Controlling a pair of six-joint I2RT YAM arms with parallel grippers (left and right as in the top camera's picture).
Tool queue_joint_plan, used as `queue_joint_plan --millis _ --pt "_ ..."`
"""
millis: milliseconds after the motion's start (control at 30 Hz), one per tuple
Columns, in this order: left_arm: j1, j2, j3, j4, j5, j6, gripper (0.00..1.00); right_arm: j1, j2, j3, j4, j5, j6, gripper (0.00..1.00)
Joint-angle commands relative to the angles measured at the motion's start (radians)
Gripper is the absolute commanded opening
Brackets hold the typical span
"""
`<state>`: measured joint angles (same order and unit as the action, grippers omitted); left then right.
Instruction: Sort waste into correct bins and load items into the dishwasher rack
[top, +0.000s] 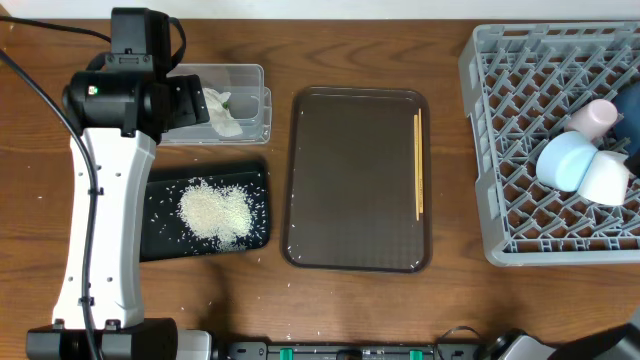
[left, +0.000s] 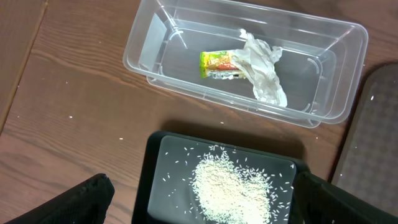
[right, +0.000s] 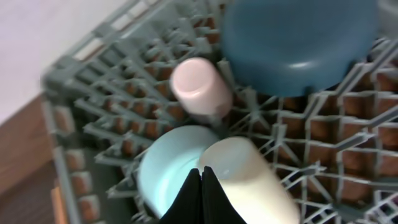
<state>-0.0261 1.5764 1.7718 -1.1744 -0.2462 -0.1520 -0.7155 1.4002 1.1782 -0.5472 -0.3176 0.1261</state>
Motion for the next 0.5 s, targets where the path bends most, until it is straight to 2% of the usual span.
queue_joint_plan --millis 0,267,467 --pt "0.004 -0.007 -0.001 -0.003 -0.009 0.010 0.96 0.022 0.039 0.013 0.023 0.108 0.008 0.01" --pt "0.004 -0.007 -0.001 -0.003 -0.009 0.010 0.96 0.028 0.168 0.013 0.032 0.076 -0.001 0.01" --pt "0.004 -0.007 -0.001 -0.003 -0.009 0.010 0.96 0.029 0.176 0.013 0.027 0.003 -0.026 0.01"
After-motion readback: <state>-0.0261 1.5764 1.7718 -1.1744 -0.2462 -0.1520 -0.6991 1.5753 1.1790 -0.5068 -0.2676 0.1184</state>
